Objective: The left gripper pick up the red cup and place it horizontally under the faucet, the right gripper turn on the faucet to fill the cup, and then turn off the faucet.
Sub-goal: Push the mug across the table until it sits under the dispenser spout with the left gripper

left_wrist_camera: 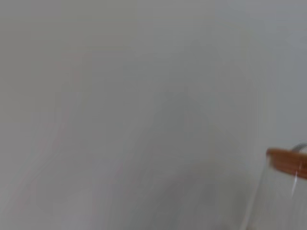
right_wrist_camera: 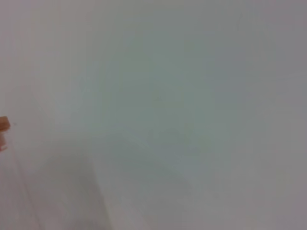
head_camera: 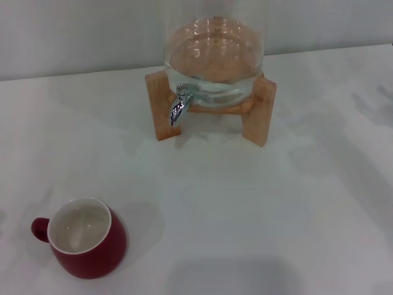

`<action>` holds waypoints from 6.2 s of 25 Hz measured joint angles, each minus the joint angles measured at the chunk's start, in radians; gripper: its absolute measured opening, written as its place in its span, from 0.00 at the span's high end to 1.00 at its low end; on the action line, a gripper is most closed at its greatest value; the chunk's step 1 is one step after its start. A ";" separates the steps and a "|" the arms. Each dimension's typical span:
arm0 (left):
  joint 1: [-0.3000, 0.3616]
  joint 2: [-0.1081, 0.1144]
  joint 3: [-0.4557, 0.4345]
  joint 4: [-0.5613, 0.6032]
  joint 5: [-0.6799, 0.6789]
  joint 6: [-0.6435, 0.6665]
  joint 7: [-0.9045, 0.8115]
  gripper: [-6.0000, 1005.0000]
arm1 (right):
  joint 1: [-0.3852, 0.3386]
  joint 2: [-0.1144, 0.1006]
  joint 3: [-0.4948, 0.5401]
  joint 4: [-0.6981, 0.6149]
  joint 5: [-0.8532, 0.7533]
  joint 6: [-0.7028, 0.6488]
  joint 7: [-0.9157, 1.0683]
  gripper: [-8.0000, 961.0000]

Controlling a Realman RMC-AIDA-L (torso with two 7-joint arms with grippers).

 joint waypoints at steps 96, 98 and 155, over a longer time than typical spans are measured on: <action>-0.034 -0.008 -0.108 -0.596 0.136 0.253 0.888 0.14 | 0.049 -0.003 0.076 0.033 -0.003 0.004 0.000 0.22; -0.037 -0.008 -0.108 -0.596 0.137 0.254 0.890 0.14 | 0.049 -0.003 0.077 0.033 -0.003 0.004 -0.001 0.22; -0.148 -0.006 -0.108 -0.595 0.173 0.368 0.873 0.24 | 0.049 -0.002 0.110 0.045 0.000 0.013 -0.003 0.22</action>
